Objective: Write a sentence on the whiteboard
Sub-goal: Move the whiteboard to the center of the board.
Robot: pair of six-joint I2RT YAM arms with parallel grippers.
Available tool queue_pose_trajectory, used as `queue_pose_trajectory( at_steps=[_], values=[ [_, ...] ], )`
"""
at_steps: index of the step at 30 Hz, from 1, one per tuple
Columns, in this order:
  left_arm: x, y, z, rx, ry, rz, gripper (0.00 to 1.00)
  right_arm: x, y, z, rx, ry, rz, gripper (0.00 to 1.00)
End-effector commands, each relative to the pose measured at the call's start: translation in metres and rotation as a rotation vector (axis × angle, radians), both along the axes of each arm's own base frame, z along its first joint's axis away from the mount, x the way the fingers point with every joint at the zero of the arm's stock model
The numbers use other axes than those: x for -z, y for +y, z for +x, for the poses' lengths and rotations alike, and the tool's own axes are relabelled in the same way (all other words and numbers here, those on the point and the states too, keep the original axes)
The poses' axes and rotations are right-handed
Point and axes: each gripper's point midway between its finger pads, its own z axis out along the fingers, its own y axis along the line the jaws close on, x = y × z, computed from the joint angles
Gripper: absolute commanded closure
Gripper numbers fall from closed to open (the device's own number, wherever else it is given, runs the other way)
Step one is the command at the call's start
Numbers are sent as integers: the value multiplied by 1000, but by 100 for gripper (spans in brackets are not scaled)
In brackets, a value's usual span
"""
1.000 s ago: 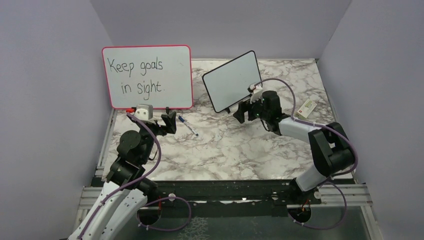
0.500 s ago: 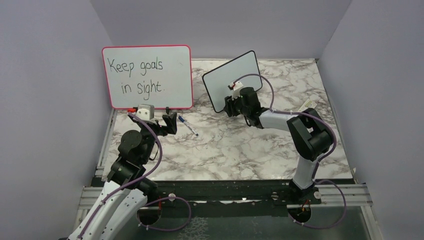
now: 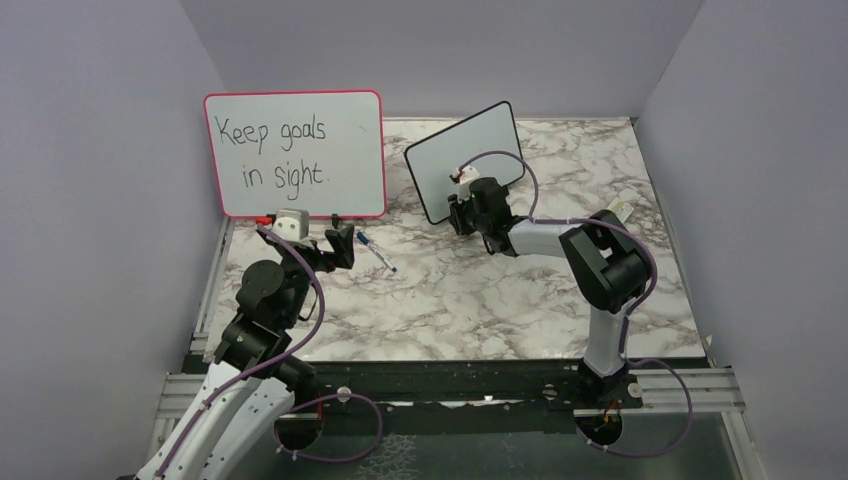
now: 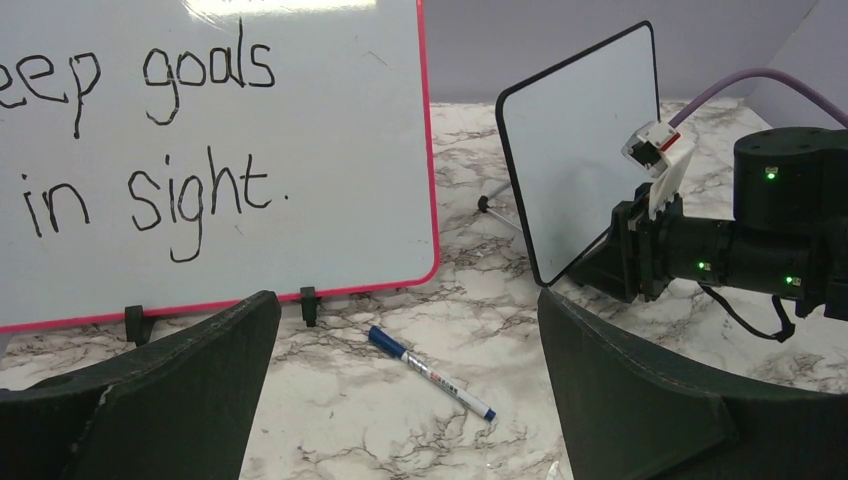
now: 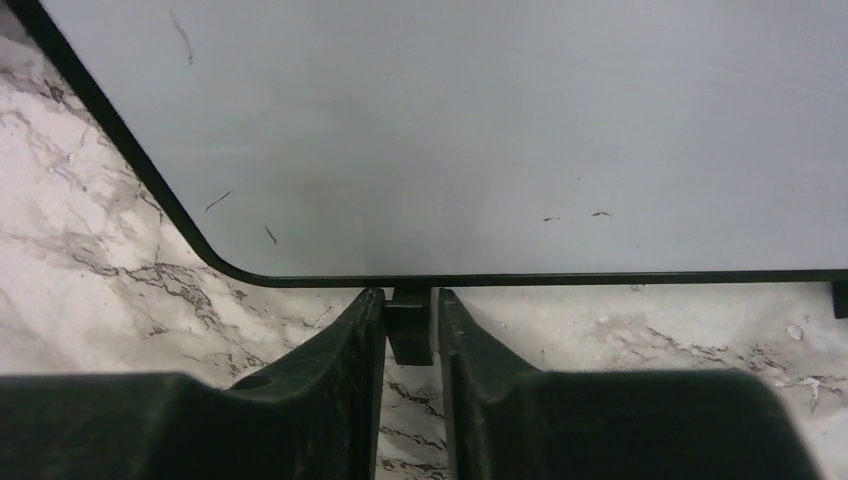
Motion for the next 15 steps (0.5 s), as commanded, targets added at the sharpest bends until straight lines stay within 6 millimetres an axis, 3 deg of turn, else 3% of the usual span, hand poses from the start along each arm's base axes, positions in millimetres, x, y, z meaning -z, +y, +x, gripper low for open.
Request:
queue_pose_trajectory(
  at_steps=[1, 7, 15],
  values=[
    [-2, -5, 1, 22, -19, 0, 1, 4, 1, 6, 28, -11, -25, 75],
    [-2, -6, 1, 24, -20, 2, 1, 1, 1, -8, 29, -11, -27, 99],
    [-4, -5, -1, 28, -26, -4, 1, 4, -8, -47, 96, 2, -41, 99]
  ],
)
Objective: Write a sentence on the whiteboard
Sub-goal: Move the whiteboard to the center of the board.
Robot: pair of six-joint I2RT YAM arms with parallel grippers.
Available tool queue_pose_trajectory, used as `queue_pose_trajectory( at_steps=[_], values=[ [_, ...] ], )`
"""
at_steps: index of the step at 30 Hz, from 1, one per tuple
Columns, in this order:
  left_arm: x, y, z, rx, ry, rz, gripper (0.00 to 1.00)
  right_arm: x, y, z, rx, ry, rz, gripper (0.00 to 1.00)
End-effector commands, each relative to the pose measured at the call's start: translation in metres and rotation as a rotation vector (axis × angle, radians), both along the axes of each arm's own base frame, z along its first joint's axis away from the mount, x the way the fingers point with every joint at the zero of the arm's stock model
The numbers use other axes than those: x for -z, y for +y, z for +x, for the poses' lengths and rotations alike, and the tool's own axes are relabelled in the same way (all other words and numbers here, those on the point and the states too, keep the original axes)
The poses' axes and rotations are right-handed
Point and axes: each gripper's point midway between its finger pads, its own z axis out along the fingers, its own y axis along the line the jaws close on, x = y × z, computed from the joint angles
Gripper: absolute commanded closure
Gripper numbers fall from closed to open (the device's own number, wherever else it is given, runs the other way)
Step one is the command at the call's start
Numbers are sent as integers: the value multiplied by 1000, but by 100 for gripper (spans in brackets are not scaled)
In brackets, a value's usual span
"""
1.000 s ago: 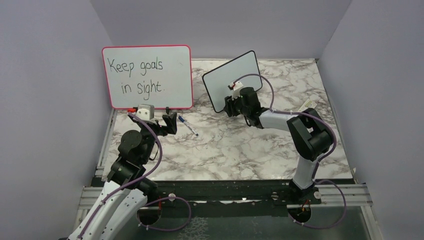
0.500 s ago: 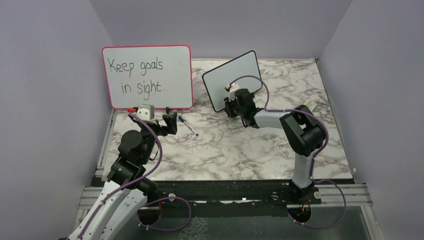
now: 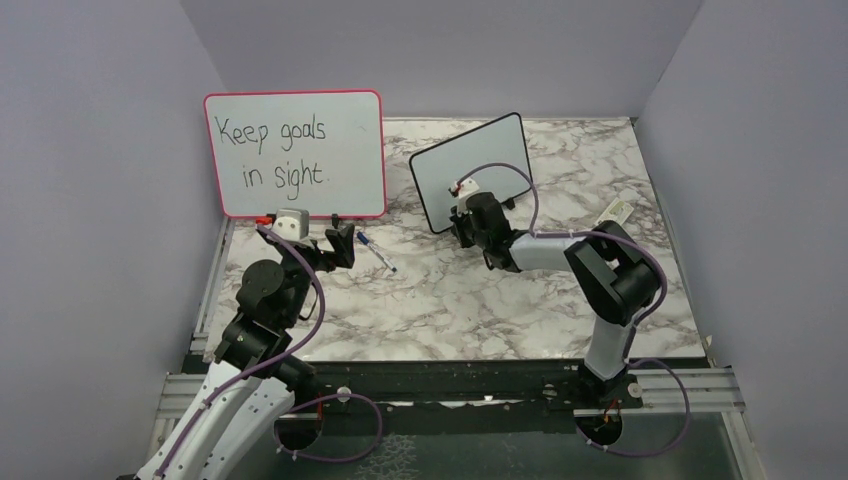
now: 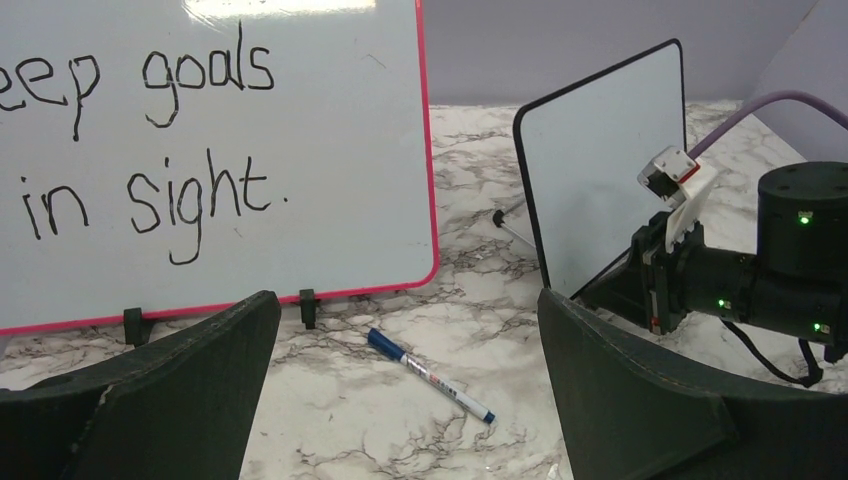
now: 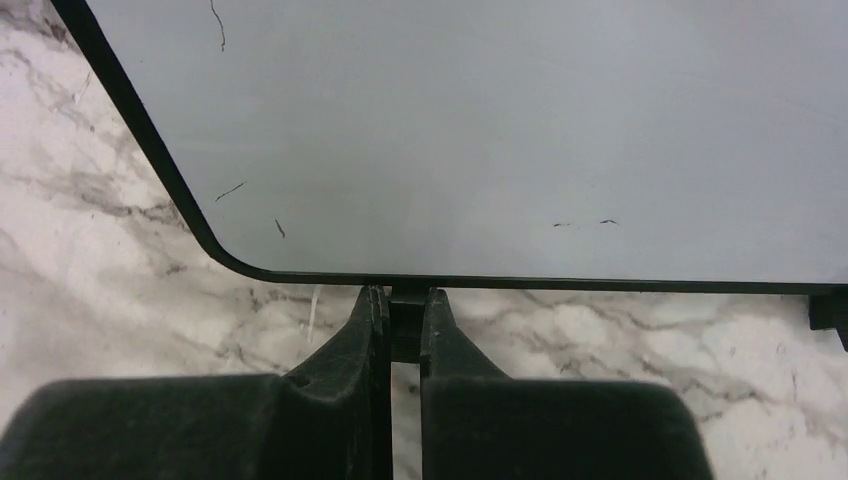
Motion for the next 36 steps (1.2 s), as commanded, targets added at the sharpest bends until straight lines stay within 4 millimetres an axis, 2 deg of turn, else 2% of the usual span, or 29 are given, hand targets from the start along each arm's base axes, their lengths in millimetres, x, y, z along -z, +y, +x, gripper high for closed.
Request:
queue_pose_trajectory(
  at_steps=[1, 11, 19, 30, 36],
  values=[
    [-4, -5, -2, 28, -24, -4, 1, 5, -11, -27, 89, 30, -4, 99],
    [-7, -3, -5, 24, -32, -17, 1, 8, -16, -90, 113, 66, 2, 99],
    [-7, -4, -6, 32, -31, -22, 1, 13, -23, -121, 116, 90, -6, 99],
    [-3, -8, -5, 47, -19, -40, 1, 19, -31, -140, 168, 104, -8, 99],
    [-1, -9, -3, 45, -3, -31, 1, 22, -26, -147, 165, 116, 8, 99]
  ],
)
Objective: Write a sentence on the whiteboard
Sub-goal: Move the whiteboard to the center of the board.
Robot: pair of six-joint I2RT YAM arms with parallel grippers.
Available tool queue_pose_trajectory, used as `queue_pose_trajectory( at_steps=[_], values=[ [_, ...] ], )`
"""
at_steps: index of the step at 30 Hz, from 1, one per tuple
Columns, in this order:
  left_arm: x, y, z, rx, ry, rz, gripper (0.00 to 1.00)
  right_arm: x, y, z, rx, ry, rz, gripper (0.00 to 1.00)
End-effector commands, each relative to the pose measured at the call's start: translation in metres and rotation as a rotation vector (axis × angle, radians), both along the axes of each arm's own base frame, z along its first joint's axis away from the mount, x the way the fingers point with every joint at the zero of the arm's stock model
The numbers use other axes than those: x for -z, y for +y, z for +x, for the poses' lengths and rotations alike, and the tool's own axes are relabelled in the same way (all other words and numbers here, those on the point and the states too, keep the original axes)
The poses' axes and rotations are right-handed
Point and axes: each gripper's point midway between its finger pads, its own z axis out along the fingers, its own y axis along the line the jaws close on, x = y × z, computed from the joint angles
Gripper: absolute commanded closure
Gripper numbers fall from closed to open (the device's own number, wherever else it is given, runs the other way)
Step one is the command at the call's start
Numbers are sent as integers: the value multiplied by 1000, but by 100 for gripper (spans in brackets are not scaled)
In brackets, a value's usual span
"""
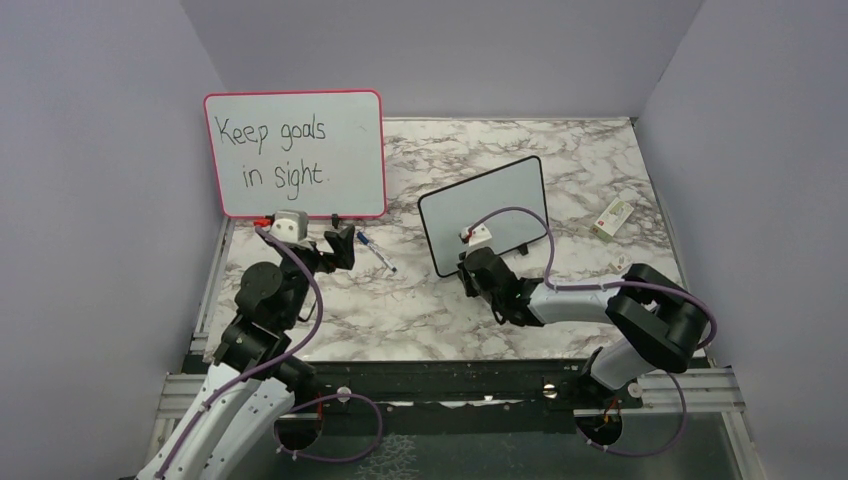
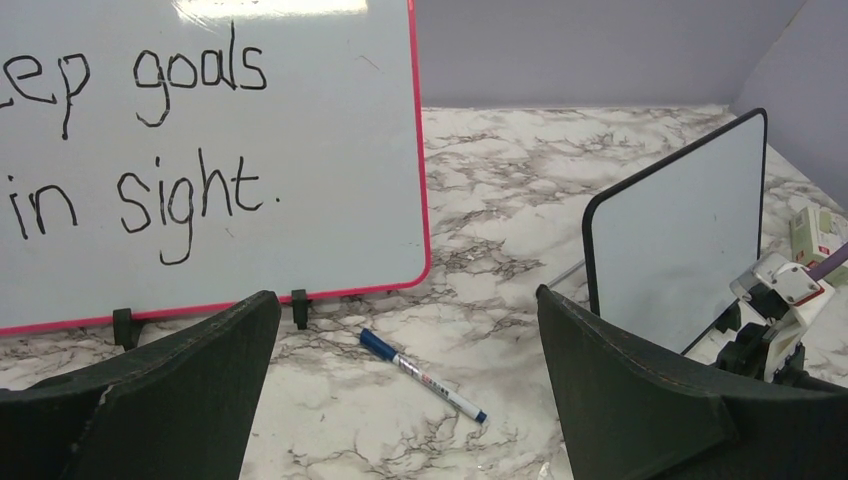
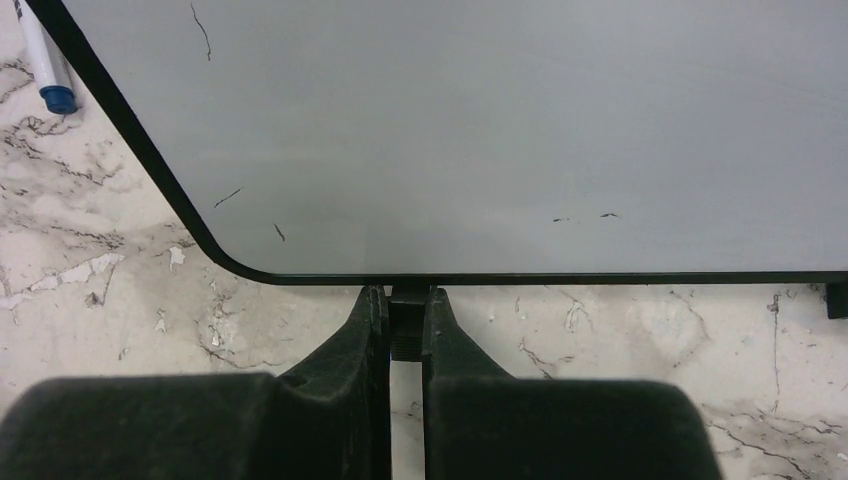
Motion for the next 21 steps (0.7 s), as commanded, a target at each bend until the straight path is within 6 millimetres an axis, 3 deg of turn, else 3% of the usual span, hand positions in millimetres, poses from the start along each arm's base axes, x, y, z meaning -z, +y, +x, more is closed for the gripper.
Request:
queue_pose_trajectory(
  at_steps=[1, 10, 16, 21],
  values=[
    [1, -7, 0, 33, 3, -1, 1, 19, -11, -19, 46, 72, -18, 99],
    [11, -13, 4, 48, 51, 0, 1, 12, -11, -20, 44, 63, -7, 94],
    [20, -17, 9, 43, 120, -14, 1, 0, -12, -22, 39, 54, 5, 68],
    [32, -17, 17, 3, 202, -18, 1, -22, -18, -22, 50, 25, 29, 40]
  ],
)
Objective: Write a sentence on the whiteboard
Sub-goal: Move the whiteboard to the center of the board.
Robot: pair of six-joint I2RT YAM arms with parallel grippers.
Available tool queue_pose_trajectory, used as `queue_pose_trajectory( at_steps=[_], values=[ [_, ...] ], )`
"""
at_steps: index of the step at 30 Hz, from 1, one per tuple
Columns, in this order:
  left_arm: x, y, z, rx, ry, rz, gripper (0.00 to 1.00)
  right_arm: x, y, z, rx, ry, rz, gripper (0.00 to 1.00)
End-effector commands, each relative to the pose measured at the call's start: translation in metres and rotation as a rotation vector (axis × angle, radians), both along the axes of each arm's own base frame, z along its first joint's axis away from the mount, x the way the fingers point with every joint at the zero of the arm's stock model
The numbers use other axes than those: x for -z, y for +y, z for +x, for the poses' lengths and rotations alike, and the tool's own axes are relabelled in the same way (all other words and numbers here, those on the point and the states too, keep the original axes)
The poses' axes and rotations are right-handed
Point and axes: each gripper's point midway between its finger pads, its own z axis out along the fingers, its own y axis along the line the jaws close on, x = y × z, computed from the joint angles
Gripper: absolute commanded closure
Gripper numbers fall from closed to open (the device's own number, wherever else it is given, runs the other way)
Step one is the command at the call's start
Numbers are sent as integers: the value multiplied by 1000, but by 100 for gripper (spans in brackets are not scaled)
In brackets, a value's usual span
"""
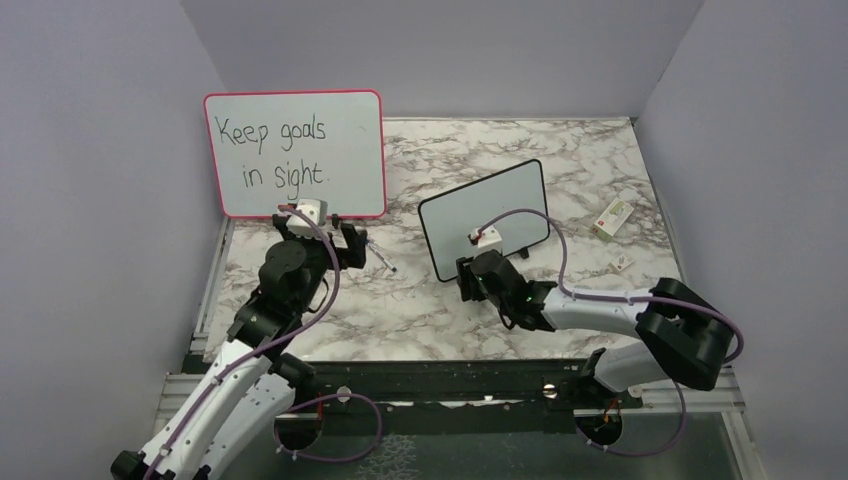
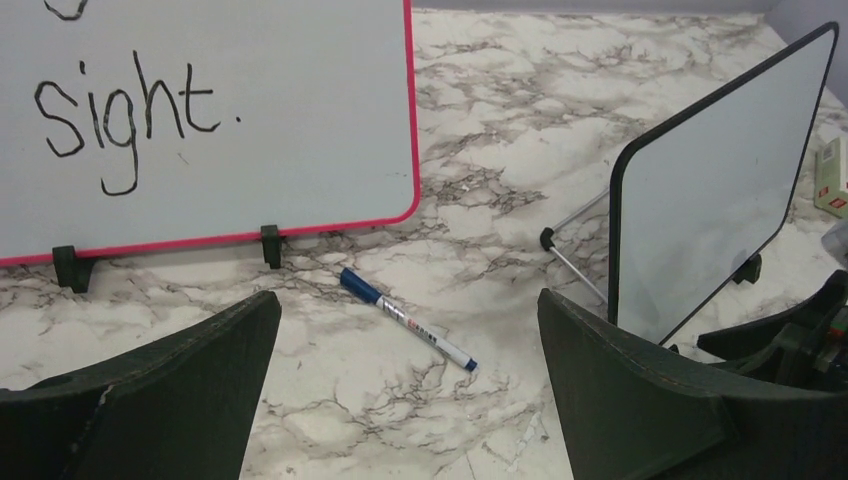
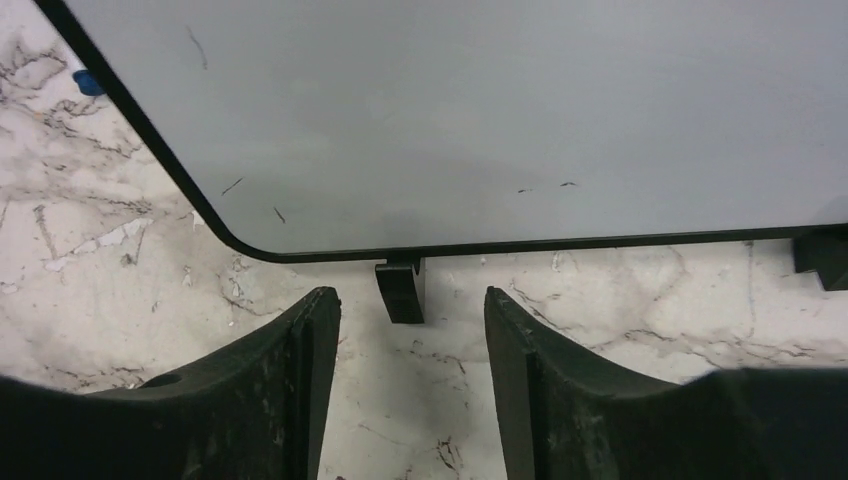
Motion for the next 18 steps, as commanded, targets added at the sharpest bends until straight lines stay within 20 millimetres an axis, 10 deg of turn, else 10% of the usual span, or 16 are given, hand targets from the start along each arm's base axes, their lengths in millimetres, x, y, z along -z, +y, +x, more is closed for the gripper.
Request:
queue_pose_trajectory(
  at_steps=[1, 10, 18],
  values=[
    [-2, -2, 5, -31, 63, -33, 1, -19, -10, -5, 23, -15, 12, 37],
    [21, -4, 14, -82, 218, -13, 1, -71, -44, -13, 142, -67, 73, 4],
    [66, -12, 29, -150, 488, 53, 1, -112, -78, -23, 221, -127, 115, 0]
  ],
)
